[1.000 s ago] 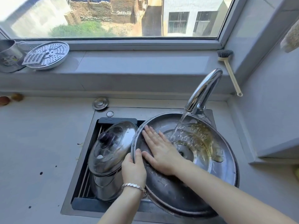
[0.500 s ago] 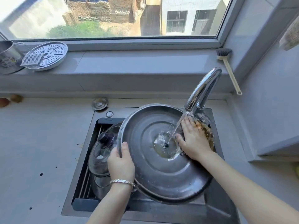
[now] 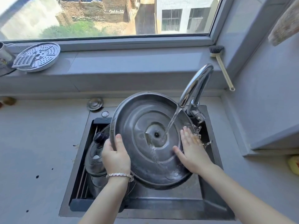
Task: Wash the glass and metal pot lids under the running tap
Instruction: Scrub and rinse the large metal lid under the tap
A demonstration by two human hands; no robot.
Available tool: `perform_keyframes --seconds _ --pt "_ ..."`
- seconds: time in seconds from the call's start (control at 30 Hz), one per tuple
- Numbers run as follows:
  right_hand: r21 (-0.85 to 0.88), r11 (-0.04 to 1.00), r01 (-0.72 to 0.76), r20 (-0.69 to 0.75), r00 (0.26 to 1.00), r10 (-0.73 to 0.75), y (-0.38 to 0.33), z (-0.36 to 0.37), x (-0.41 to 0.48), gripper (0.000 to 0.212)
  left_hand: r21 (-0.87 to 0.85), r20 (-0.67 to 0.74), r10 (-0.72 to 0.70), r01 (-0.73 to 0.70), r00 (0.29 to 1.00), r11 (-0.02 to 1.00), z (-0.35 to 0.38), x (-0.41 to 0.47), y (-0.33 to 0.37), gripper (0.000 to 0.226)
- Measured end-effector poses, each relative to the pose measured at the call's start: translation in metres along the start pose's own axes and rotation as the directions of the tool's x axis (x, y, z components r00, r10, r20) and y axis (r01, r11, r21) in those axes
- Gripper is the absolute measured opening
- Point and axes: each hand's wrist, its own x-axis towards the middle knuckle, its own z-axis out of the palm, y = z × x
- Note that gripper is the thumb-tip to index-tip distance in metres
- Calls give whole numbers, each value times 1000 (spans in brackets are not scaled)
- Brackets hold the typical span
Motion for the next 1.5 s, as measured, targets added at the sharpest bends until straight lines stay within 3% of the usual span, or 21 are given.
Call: perform_keyframes --seconds 0.13,0.2,0.3,0.37,0.47,0.6,0.67,0.77,0.87,0.97,1.07,1.13,1.2,1.27,1.37,1.43,1.5 --pt "107 947 302 47 950 -309 -27 17 -29 80 14 -22 93 -93 995 996 5 2 7 34" --pt "114 942 315 66 944 -323 -24 32 -36 82 64 4 195 -195 981 979 6 2 16 35" --pt "113 994 3 92 996 -14 -2 46 -31 65 150 65 370 -376 927 914 4 -3 31 31" --pt "265 959 -98 82 994 78 -2 43 -27 57 180 96 383 -395 919 901 6 -6 38 28" --pt "428 898 -102 12 994 108 -18 32 -9 61 127 121 258 -273 958 954 11 -8 37 34" --pt "471 817 -331 -60 913 405 -31 13 29 70 51 172 114 -124 979 991 15 -19 20 31" --pt "462 813 -356 -86 894 440 -39 1 42 73 25 184 76 -82 980 996 15 -25 13 30" --pt "384 919 -92 -214 959 185 -66 -13 51 73 -27 223 5 1 975 1000 20 -32 5 29" --pt "340 912 228 -235 960 -152 -102 -19 45 71 -65 211 -57 72 976 995 24 -36 0 35" --pt "293 860 419 -228 904 -362 -110 -17 32 74 -142 167 -92 117 982 983 24 -37 -4 32" --pt "185 771 609 -195 792 -579 -96 -8 14 66 -206 129 -102 127 986 970 21 -32 -6 29" --pt "69 743 666 -222 736 -639 -80 4 3 64 -178 122 -77 98 990 979 18 -27 -5 28" --pt "10 848 530 -236 825 -513 -56 7 5 75 -114 110 -46 59 993 992 13 -21 -5 37" --pt "36 972 232 -195 956 -221 -28 4 17 84 -72 102 -25 33 994 997 9 -19 -7 43" --pt "82 993 -89 -219 970 105 -3 -3 36 82 -62 109 14 -7 994 998 10 -24 -9 42" --pt "143 984 -108 -224 965 139 -11 -5 45 79 -72 101 43 -36 994 997 12 -27 -8 41" --pt "217 976 -11 -261 963 69 -31 -10 50 80 -89 99 54 -46 994 995 16 -28 -6 43"
